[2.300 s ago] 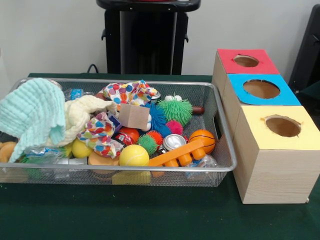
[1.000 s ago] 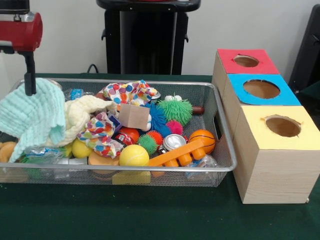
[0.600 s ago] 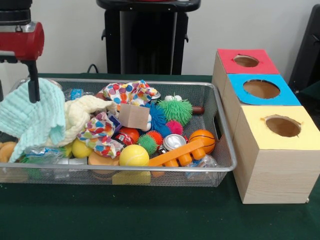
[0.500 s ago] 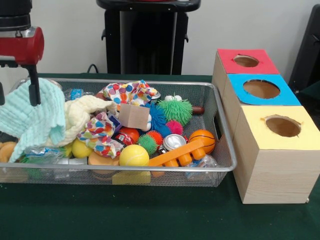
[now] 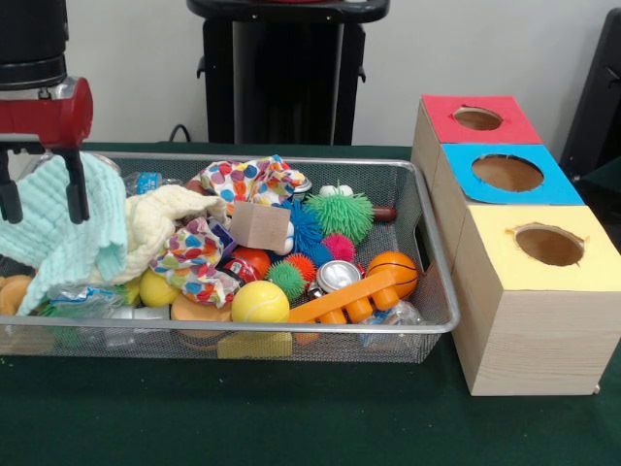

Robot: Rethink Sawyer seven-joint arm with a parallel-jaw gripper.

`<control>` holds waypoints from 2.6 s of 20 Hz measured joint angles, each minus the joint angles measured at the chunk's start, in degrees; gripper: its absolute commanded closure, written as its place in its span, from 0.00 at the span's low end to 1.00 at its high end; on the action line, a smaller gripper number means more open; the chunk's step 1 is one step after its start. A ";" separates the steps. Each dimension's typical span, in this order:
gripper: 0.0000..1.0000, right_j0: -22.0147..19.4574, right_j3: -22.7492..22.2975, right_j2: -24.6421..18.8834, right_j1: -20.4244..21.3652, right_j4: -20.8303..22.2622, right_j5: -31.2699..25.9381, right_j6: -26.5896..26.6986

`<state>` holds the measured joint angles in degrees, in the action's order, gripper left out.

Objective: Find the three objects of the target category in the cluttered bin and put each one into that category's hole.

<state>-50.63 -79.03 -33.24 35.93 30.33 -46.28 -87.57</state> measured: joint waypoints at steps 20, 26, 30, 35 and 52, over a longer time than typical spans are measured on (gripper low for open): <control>0.00 0.97 0.91 6.08 -0.47 -2.76 0.08 -0.38; 0.00 1.69 0.92 9.57 -0.35 -5.58 1.14 -1.11; 0.00 2.97 0.92 12.49 -0.15 -8.07 2.18 -2.26; 0.00 4.65 0.91 15.45 -0.06 -11.87 2.57 -5.09; 0.00 9.22 0.90 24.86 -0.45 -23.89 4.99 -19.42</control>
<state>-41.40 -78.13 -8.38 35.47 6.45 -41.29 -106.99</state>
